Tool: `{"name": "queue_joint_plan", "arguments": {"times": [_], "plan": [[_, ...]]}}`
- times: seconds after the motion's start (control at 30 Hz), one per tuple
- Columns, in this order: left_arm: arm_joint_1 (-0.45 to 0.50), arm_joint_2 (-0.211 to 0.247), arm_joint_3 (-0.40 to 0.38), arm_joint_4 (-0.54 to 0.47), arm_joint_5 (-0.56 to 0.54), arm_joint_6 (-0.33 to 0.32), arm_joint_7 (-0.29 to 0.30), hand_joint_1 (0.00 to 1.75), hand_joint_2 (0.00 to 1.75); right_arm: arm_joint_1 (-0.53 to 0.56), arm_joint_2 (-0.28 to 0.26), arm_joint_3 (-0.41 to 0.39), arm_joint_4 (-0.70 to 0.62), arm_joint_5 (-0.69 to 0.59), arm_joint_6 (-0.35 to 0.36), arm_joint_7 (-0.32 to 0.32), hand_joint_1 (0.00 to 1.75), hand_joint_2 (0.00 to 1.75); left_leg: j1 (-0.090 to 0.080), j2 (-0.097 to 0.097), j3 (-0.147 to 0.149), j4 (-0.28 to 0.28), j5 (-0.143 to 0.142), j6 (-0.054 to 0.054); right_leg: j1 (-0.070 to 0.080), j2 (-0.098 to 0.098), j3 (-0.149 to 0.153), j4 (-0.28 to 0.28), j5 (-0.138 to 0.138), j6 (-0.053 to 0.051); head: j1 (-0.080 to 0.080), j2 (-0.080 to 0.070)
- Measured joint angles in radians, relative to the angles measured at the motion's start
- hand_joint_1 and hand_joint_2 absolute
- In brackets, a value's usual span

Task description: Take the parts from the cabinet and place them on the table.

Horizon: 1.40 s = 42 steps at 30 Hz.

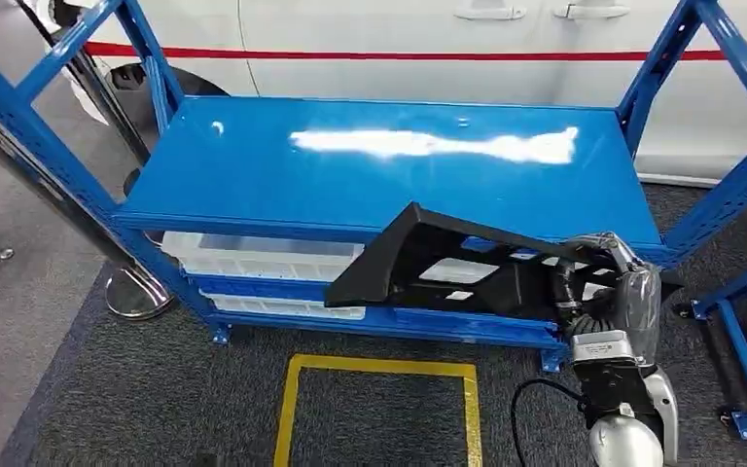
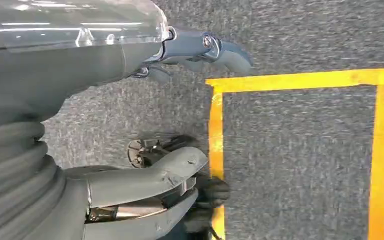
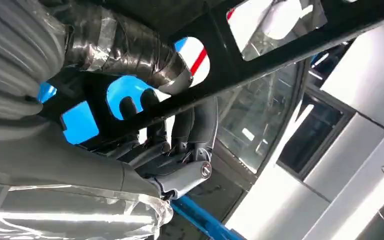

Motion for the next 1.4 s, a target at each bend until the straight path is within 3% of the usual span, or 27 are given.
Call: {"name": "queue_joint_plan", "arguments": {"times": [0.03,0.1,0.23,0.27,0.3,0.33,0.37,0.4,0.43,0.5,0.53,0.57,0.6,0.63,0.73,0.8,0.87,0.9,0.93,0.97,1.03,1.07,1.1,1.23,1.3,1.37,1.4], "plan": [[-0.001,0.0,0.0,0.0,0.0,0.0,-0.001,0.0,1.75,-0.001,0.0,0.0,0.0,0.0,0.0,0.0,1.75,1.75,-0.002,-0.001,0.024,-0.044,-0.005,-0.001,-0.005,-0.001,0.0,-0.005,0.01,0.006,0.0,0.0],[0.0,0.002,0.0,0.0,0.0,0.0,0.0,0.0,1.75,-0.001,0.0,0.0,0.0,0.0,0.0,0.0,1.75,1.75,-0.011,-0.002,0.014,-0.042,0.017,0.004,-0.019,-0.003,0.0,-0.021,0.031,0.018,0.0,0.0],[0.0,0.002,0.0,0.0,0.0,0.001,0.0,0.0,1.75,-0.001,0.0,0.0,0.0,0.0,0.0,0.0,1.75,1.75,-0.013,-0.002,0.013,-0.045,0.022,0.006,-0.021,-0.003,0.001,-0.026,0.036,0.02,-0.001,0.0],[0.002,0.002,0.0,0.0,0.0,0.001,0.0,0.0,1.75,-0.001,0.0,0.0,0.0,0.0,0.0,0.0,1.75,1.75,-0.017,-0.001,0.014,-0.078,0.048,0.016,-0.021,-0.001,0.004,-0.045,0.054,0.029,0.0,0.0],[0.001,0.0,0.0,0.0,0.0,0.001,0.0,0.0,1.75,-0.001,0.0,0.0,-0.001,0.0,0.0,0.0,1.75,1.75,-0.004,0.003,0.028,-0.106,0.068,0.017,-0.016,0.002,-0.003,-0.033,0.038,0.026,0.0,0.0],[-0.001,0.001,0.0,0.0,0.0,0.0,0.0,0.0,1.75,-0.001,0.0,0.0,-0.001,-0.001,0.0,0.0,1.75,1.75,-0.005,0.009,0.0,-0.117,0.097,0.024,-0.009,0.006,-0.047,0.113,-0.112,0.03,0.001,0.0],[-0.001,0.001,0.0,0.0,0.001,0.0,0.0,0.0,1.75,0.0,0.0,0.0,-0.001,-0.002,0.0,0.001,1.75,1.75,-0.005,0.01,-0.011,-0.113,0.101,0.022,-0.011,0.005,-0.065,0.184,-0.149,0.032,0.001,0.0],[-0.001,0.001,0.0,0.0,0.001,0.001,0.0,0.0,1.75,0.0,0.0,0.0,-0.001,-0.002,0.0,0.002,1.75,1.75,-0.004,0.01,-0.025,-0.107,0.106,0.02,-0.012,0.005,-0.074,0.236,-0.155,0.037,0.001,0.0],[0.0,0.001,0.0,0.0,0.001,0.0,0.0,0.0,1.75,0.0,0.0,0.0,-0.001,-0.002,0.0,0.002,1.75,1.75,-0.002,0.011,-0.039,-0.098,0.109,0.016,-0.014,0.005,-0.066,0.251,-0.132,0.042,0.001,0.0],[0.001,0.0,0.0,0.0,0.0,0.0,0.0,0.0,1.75,0.001,0.0,0.0,-0.001,-0.002,0.0,0.002,1.75,1.75,0.005,0.012,-0.07,-0.071,0.113,0.01,-0.023,0.003,0.004,0.171,-0.056,0.054,0.001,0.0],[0.001,-0.001,0.0,0.0,0.0,0.0,0.0,0.0,1.75,0.001,0.0,0.0,-0.002,-0.002,0.0,0.002,1.75,1.75,0.008,0.012,-0.086,-0.052,0.112,0.005,-0.028,0.001,0.061,0.091,-0.043,0.06,0.001,0.0],[0.002,-0.001,0.0,0.0,0.0,0.002,-0.001,0.0,1.75,0.0,0.0,0.0,-0.002,-0.002,0.0,0.001,1.75,1.75,0.008,0.012,-0.101,-0.032,0.107,-0.002,-0.031,-0.001,0.106,0.022,-0.072,0.062,0.001,0.0],[0.002,-0.002,0.0,0.0,-0.001,0.002,-0.002,0.0,1.75,0.0,0.0,0.0,-0.003,-0.002,0.0,0.001,1.75,1.75,0.007,0.011,-0.116,-0.011,0.103,-0.01,-0.017,0.005,0.123,-0.007,-0.089,0.053,0.0,0.0],[0.003,-0.002,0.0,0.0,-0.001,0.003,-0.003,0.0,1.75,0.002,0.0,0.001,-0.006,-0.002,0.0,0.001,1.75,1.75,0.006,0.011,-0.123,0.0,0.106,-0.015,-0.02,0.003,0.115,-0.008,-0.098,0.041,0.0,0.0],[0.005,-0.002,0.0,0.0,-0.001,0.003,-0.007,0.0,1.75,0.007,0.0,0.001,-0.006,-0.002,-0.001,0.002,1.75,1.75,0.011,0.009,-0.13,0.009,0.105,-0.029,-0.021,0.003,0.112,-0.013,-0.086,0.02,0.0,0.0],[0.005,-0.002,0.0,0.0,-0.001,0.004,-0.008,0.0,1.75,0.007,0.001,0.001,-0.008,-0.002,-0.002,0.002,1.75,1.75,0.018,0.007,-0.153,0.075,0.045,-0.046,-0.022,0.001,0.109,-0.013,-0.08,0.01,0.0,0.0],[0.006,-0.002,0.0,0.0,-0.002,0.004,-0.008,0.0,1.75,0.007,0.001,0.001,-0.008,-0.002,-0.002,0.002,1.75,1.75,0.028,0.007,-0.21,0.225,-0.036,-0.057,-0.019,-0.001,0.1,-0.012,-0.074,0.003,0.0,0.0],[0.007,-0.003,0.0,0.0,-0.002,0.004,-0.008,0.0,1.75,0.008,0.001,0.001,-0.008,-0.002,-0.001,0.002,1.75,1.75,0.033,0.007,-0.23,0.282,-0.055,-0.061,-0.017,-0.001,0.095,-0.011,-0.071,0.003,0.0,0.0],[0.009,-0.003,0.0,0.0,-0.002,0.005,-0.008,0.0,1.75,0.01,0.002,0.001,-0.008,-0.002,-0.002,0.002,1.75,1.75,0.037,0.007,-0.227,0.291,-0.046,-0.062,-0.017,-0.001,0.093,-0.011,-0.069,0.004,0.0,0.0],[0.01,-0.003,0.0,0.0,-0.002,0.005,-0.008,0.0,1.75,0.01,0.002,0.001,-0.008,-0.002,-0.002,0.002,1.75,1.75,0.038,0.007,-0.203,0.259,-0.019,-0.063,-0.017,-0.001,0.091,-0.01,-0.068,0.006,0.0,0.0],[0.009,-0.003,0.0,0.0,-0.002,0.005,-0.01,0.0,1.75,0.011,0.002,0.001,-0.009,-0.002,-0.002,0.002,1.75,1.75,0.039,0.007,-0.109,0.102,0.059,-0.059,-0.017,0.0,0.092,-0.01,-0.067,0.008,0.0,0.0],[0.008,-0.003,0.0,0.0,-0.002,0.005,-0.011,0.0,1.75,0.011,0.002,0.001,-0.012,-0.002,-0.002,0.002,1.75,1.75,0.039,0.006,-0.073,0.028,0.071,-0.056,-0.018,0.0,0.093,-0.01,-0.066,0.009,0.0,0.0],[0.006,-0.003,0.0,0.0,-0.002,0.005,-0.012,0.0,1.75,0.01,0.002,0.001,-0.015,-0.002,-0.003,0.002,1.75,1.75,0.033,0.002,-0.05,0.011,0.053,-0.053,-0.017,0.0,0.088,-0.014,-0.062,0.018,0.0,0.0],[0.009,-0.002,0.0,0.0,-0.002,0.006,-0.013,0.0,1.75,0.013,0.002,0.001,-0.016,-0.002,-0.003,0.003,1.75,1.75,0.017,0.001,-0.051,-0.033,0.068,-0.027,-0.027,0.002,0.088,-0.029,-0.045,0.048,0.0,0.0],[0.009,-0.003,0.0,0.0,-0.002,0.006,-0.013,0.0,1.75,0.015,0.002,0.001,-0.016,-0.005,-0.003,0.003,1.75,1.75,0.023,0.006,-0.044,-0.053,0.083,-0.011,-0.024,0.001,0.07,0.015,-0.087,0.045,0.001,0.0],[0.008,-0.002,0.0,0.0,-0.001,0.006,-0.012,0.0,1.75,0.017,0.002,0.001,-0.016,-0.011,-0.002,0.003,1.75,1.75,0.017,0.007,-0.05,-0.049,0.084,-0.004,-0.02,0.004,0.001,0.163,-0.167,0.04,0.001,0.0],[0.008,-0.002,0.0,0.0,-0.001,0.006,-0.012,0.0,1.75,0.02,0.002,0.001,-0.016,-0.012,-0.002,0.003,1.75,1.75,0.015,0.007,-0.054,-0.045,0.084,-0.003,-0.018,0.004,-0.03,0.228,-0.191,0.039,0.001,0.0]]}}
